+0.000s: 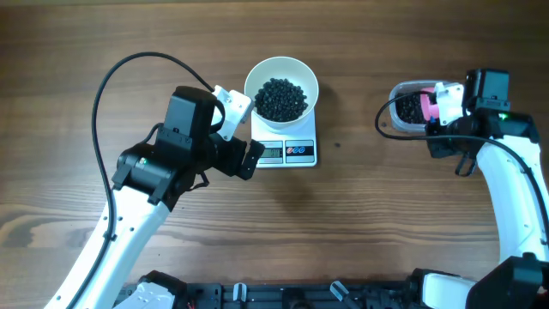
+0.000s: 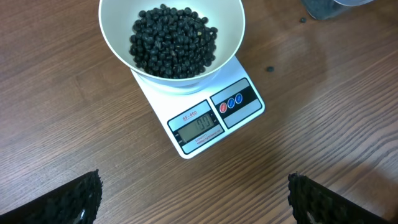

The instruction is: Scoop item into bowl and weigh 150g on scale

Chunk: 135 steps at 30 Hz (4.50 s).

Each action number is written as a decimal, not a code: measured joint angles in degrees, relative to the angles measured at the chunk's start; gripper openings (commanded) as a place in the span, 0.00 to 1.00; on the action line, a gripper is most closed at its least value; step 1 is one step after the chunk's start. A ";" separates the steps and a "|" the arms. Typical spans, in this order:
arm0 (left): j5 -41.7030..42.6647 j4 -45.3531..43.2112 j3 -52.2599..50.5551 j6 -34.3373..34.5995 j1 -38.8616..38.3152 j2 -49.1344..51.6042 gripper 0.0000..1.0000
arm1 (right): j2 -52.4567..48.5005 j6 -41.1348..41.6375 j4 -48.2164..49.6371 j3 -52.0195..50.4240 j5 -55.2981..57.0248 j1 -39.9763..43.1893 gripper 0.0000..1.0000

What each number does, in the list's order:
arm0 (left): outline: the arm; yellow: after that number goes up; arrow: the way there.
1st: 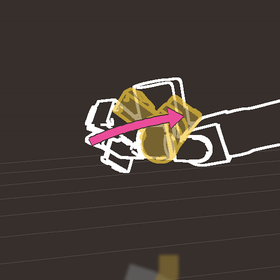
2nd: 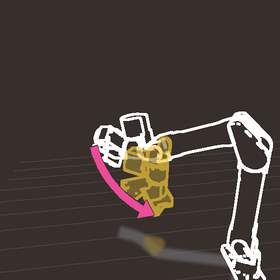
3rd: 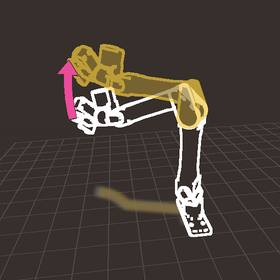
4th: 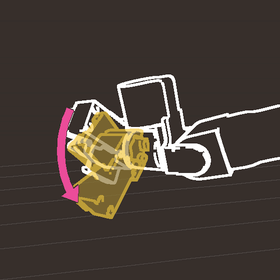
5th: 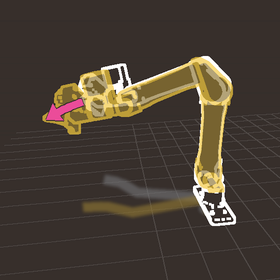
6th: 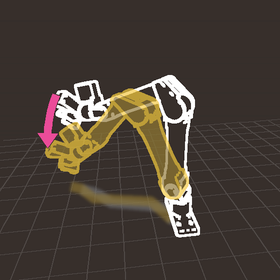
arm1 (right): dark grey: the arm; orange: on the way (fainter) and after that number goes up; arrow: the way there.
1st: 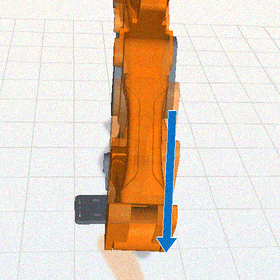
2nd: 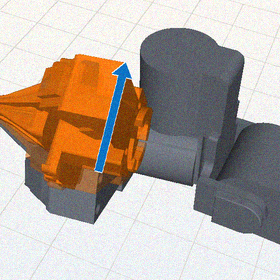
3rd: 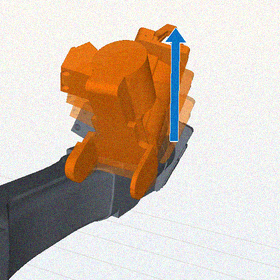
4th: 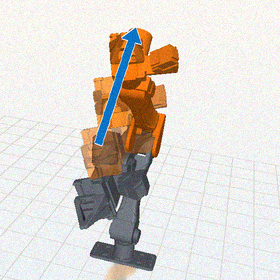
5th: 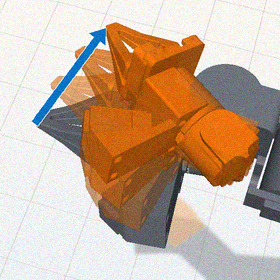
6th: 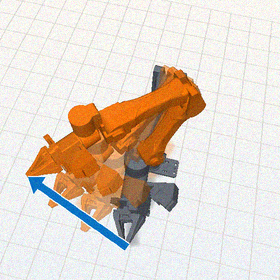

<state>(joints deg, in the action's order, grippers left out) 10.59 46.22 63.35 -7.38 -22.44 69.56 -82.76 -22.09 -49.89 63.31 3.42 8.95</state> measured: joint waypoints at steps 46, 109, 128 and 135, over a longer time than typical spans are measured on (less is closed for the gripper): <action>0.00 0.00 0.00 0.00 0.00 0.00 1.00 | -6.60 -5.05 1.73 -0.02 -8.72 0.00 0.04; 0.00 0.00 0.00 0.02 0.00 0.00 1.00 | -6.93 -2.54 -3.91 0.00 -36.89 15.89 0.04; 0.00 0.00 0.00 0.02 0.00 0.00 1.00 | -6.93 2.75 -5.81 0.00 -49.40 23.87 0.04; 0.00 -0.02 0.00 0.00 0.00 0.00 1.00 | -6.93 4.11 -3.04 0.00 -69.92 23.39 0.04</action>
<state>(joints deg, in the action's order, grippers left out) 10.59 46.19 63.35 -7.38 -22.44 69.56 -89.69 -17.98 -52.93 63.31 -66.50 32.34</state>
